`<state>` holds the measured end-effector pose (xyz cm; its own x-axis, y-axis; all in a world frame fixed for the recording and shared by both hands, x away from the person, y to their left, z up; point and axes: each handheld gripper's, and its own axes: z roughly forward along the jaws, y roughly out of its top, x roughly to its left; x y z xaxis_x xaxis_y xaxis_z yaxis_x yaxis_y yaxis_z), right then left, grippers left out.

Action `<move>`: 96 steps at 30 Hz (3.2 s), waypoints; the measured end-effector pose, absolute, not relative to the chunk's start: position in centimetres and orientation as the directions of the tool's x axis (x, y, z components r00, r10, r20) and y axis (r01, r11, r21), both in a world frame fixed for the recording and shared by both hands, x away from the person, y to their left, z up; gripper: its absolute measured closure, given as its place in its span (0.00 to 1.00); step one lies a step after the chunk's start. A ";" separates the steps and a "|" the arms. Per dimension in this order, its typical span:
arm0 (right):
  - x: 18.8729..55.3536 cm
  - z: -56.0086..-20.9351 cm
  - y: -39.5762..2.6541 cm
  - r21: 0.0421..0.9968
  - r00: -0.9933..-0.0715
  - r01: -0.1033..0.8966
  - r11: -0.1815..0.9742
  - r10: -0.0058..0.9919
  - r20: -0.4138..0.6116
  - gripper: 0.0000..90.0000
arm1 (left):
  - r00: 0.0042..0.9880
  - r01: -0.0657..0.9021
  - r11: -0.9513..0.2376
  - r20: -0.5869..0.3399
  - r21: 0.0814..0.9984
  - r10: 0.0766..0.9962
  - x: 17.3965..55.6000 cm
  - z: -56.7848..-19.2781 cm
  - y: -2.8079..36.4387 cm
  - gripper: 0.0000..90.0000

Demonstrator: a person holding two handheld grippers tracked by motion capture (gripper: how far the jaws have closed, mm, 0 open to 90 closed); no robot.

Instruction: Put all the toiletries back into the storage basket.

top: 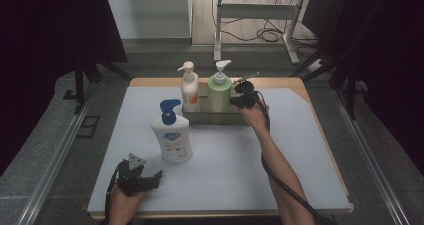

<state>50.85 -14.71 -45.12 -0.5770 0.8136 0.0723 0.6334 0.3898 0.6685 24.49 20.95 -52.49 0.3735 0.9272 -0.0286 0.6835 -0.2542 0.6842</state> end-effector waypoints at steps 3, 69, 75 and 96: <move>50.9 -45.3 -14.5 0.668 -0.581 0.629 0.398 0.811 0.064 0.98 | 0.373 0.683 -0.254 -0.029 0.684 0.927 24.5 -52.5 20.9 0.13; 48.9 -44.7 -13.2 0.698 -0.659 0.554 0.455 0.752 0.033 0.79 | 0.371 0.684 -0.253 -0.029 0.684 0.928 24.5 -52.5 20.9 0.13; 48.2 -43.8 -13.6 0.719 -0.664 0.528 0.451 0.748 0.018 0.65 | 0.371 0.684 -0.252 -0.028 0.684 0.928 24.5 -52.5 20.9 0.13; 44.3 -42.3 -16.1 0.741 -0.718 0.467 0.483 0.696 -0.001 0.28 | 0.364 0.690 -0.244 -0.035 0.681 0.931 24.5 -52.4 20.9 0.13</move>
<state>44.28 -16.12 -42.26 -0.7181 0.6960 -0.0011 0.4668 0.4828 0.7410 24.51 20.90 -52.44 0.3638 0.9308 -0.0347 0.6904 -0.2445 0.6808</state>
